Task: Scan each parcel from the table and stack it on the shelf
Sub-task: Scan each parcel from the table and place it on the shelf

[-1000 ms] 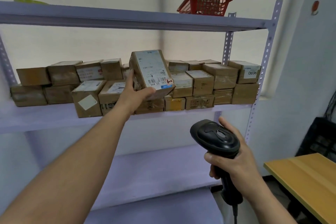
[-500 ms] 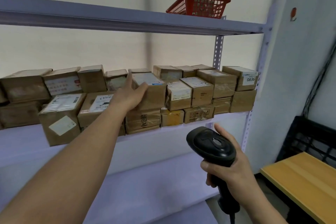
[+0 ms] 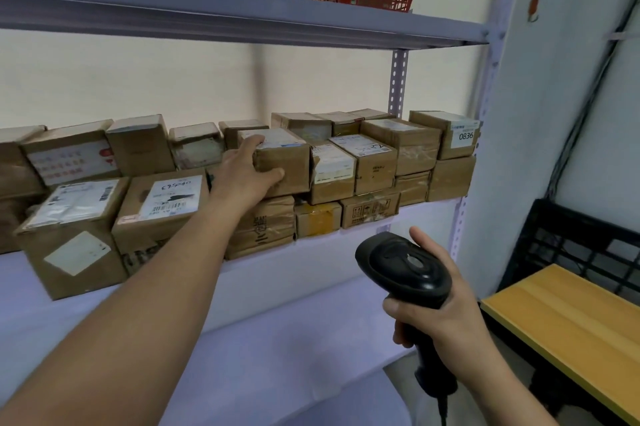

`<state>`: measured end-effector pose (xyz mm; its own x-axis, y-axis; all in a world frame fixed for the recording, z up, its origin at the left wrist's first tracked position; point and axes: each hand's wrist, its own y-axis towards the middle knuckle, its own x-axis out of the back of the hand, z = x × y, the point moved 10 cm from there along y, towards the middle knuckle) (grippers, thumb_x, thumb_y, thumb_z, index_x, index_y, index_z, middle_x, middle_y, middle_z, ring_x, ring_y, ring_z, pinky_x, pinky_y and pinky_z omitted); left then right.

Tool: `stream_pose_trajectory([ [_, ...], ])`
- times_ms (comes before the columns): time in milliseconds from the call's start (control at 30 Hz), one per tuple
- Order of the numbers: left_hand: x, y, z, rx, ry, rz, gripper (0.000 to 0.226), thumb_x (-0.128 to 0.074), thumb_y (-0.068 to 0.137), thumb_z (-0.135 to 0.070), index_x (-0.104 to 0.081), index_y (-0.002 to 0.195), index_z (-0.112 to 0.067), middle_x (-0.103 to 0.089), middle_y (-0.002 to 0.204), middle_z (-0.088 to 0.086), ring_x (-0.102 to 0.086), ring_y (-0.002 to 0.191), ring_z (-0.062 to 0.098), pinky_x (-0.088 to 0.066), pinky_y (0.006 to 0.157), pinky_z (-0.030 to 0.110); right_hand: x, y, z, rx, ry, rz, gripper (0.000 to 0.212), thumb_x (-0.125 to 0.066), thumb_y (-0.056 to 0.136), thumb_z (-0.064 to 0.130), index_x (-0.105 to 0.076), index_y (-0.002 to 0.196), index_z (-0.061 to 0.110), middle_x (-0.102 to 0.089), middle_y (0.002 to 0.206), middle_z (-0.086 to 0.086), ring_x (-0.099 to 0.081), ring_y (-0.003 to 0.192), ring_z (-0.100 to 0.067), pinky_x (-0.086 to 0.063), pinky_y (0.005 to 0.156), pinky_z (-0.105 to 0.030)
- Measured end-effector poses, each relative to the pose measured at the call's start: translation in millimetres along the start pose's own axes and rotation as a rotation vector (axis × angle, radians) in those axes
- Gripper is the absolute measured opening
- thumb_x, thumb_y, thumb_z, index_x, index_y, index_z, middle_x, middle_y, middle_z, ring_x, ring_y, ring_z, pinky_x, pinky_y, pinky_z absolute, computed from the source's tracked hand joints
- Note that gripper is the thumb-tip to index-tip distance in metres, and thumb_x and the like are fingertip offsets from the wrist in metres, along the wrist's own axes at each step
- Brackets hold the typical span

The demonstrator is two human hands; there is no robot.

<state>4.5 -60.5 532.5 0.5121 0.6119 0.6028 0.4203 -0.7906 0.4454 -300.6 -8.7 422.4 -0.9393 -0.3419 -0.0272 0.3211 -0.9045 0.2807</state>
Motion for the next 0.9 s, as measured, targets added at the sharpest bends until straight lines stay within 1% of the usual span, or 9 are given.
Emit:
stream_pose_trajectory([
  [133, 0.7, -3.3, -0.8, -0.024, 0.023, -0.004, 0.068, -0.066, 0.087, -0.038, -0.031, 0.145, -0.033, -0.04, 0.145, 0.01, -0.042, 0.129, 0.03, -0.036, 0.099, 0.037, -0.7, -2.5, 0.4, 0.011, 0.002, -0.014, 0.091, -0.076, 0.07, -0.013, -0.053, 0.12, 0.059, -0.067, 0.107, -0.003, -0.059, 0.051, -0.038, -0.052, 0.051, -0.041],
  [267, 0.9, -13.4, -1.5, -0.048, 0.025, 0.002, 0.083, -0.066, 0.087, -0.039, -0.015, 0.152, -0.033, -0.032, 0.153, 0.006, -0.034, 0.137, 0.027, -0.033, 0.105, 0.04, -2.3, -8.1, 2.3, 0.029, -0.004, -0.024, 0.092, -0.076, 0.07, -0.013, -0.055, 0.118, 0.063, -0.065, 0.112, -0.006, -0.06, 0.051, -0.038, -0.052, 0.05, -0.039],
  [333, 4.1, -19.7, -3.6, -0.072, 0.026, -0.026, 0.087, -0.068, 0.085, -0.04, -0.013, 0.152, -0.031, -0.03, 0.154, 0.005, -0.03, 0.14, 0.025, -0.031, 0.107, 0.04, -2.2, -11.4, 3.2, 0.038, -0.003, -0.031, 0.092, -0.076, 0.071, -0.013, -0.055, 0.117, 0.063, -0.065, 0.112, -0.005, -0.06, 0.051, -0.037, -0.053, 0.05, -0.041],
  [467, 15.4, -39.8, -9.9, -0.133, 0.03, -0.158, 0.084, -0.071, 0.083, -0.04, -0.024, 0.15, -0.021, -0.026, 0.156, 0.006, -0.019, 0.144, 0.021, -0.024, 0.114, 0.04, 4.4, -19.4, 3.2, 0.051, 0.002, -0.055, 0.09, -0.075, 0.07, -0.014, -0.053, 0.123, 0.056, -0.067, 0.108, -0.005, -0.058, 0.05, -0.037, -0.052, 0.049, -0.04],
  [533, 19.1, -60.7, -17.0, -0.181, 0.029, -0.245, 0.078, -0.072, 0.082, -0.037, -0.033, 0.146, -0.017, -0.031, 0.152, 0.009, -0.023, 0.141, 0.023, -0.026, 0.113, 0.039, 10.3, -26.7, 4.1, 0.055, -0.008, -0.065, 0.09, -0.075, 0.07, -0.014, -0.05, 0.128, 0.051, -0.067, 0.108, -0.007, -0.058, 0.05, -0.037, -0.052, 0.049, -0.039],
  [600, 13.4, -89.8, -28.0, -0.253, -0.013, -0.292, 0.07, -0.074, 0.081, -0.03, -0.041, 0.14, -0.013, -0.039, 0.143, 0.012, -0.033, 0.134, 0.026, -0.032, 0.109, 0.041, 19.8, -37.7, 6.7, 0.058, -0.011, -0.083, 0.09, -0.075, 0.07, -0.015, -0.049, 0.129, 0.048, -0.067, 0.108, -0.007, -0.058, 0.049, -0.035, -0.052, 0.048, -0.037],
  [700, -20.0, -136.2, -37.6, -0.298, -0.099, -0.233, 0.063, -0.075, 0.082, -0.021, -0.046, 0.136, -0.009, -0.047, 0.132, 0.013, -0.041, 0.123, 0.024, -0.038, 0.099, 0.036, 40.9, -59.2, 10.3, 0.061, -0.021, -0.112, 0.089, -0.074, 0.07, -0.016, -0.047, 0.13, 0.045, -0.067, 0.109, -0.009, -0.057, 0.046, -0.031, -0.05, 0.047, -0.032],
  [800, -69.8, -180.8, -42.1, -0.252, -0.135, -0.112, 0.061, -0.074, 0.082, -0.022, -0.047, 0.135, -0.011, -0.048, 0.128, 0.01, -0.048, 0.116, 0.026, -0.044, 0.092, 0.037, 65.2, -87.1, 9.3, 0.053, -0.045, -0.143, 0.089, -0.074, 0.071, -0.016, -0.046, 0.129, 0.046, -0.064, 0.111, -0.014, -0.058, 0.047, -0.027, -0.05, 0.046, -0.03],
  [900, -116.8, -223.4, -55.2, -0.187, -0.196, -0.003, 0.063, -0.075, 0.081, -0.022, -0.046, 0.136, -0.013, -0.047, 0.128, 0.007, -0.048, 0.116, 0.024, -0.045, 0.094, 0.038, 95.2, -116.7, 2.6, 0.027, -0.054, -0.175, 0.091, -0.074, 0.072, -0.016, -0.043, 0.131, 0.046, -0.066, 0.096, -0.018, -0.059, 0.048, -0.024, -0.049, 0.045, -0.03],
])
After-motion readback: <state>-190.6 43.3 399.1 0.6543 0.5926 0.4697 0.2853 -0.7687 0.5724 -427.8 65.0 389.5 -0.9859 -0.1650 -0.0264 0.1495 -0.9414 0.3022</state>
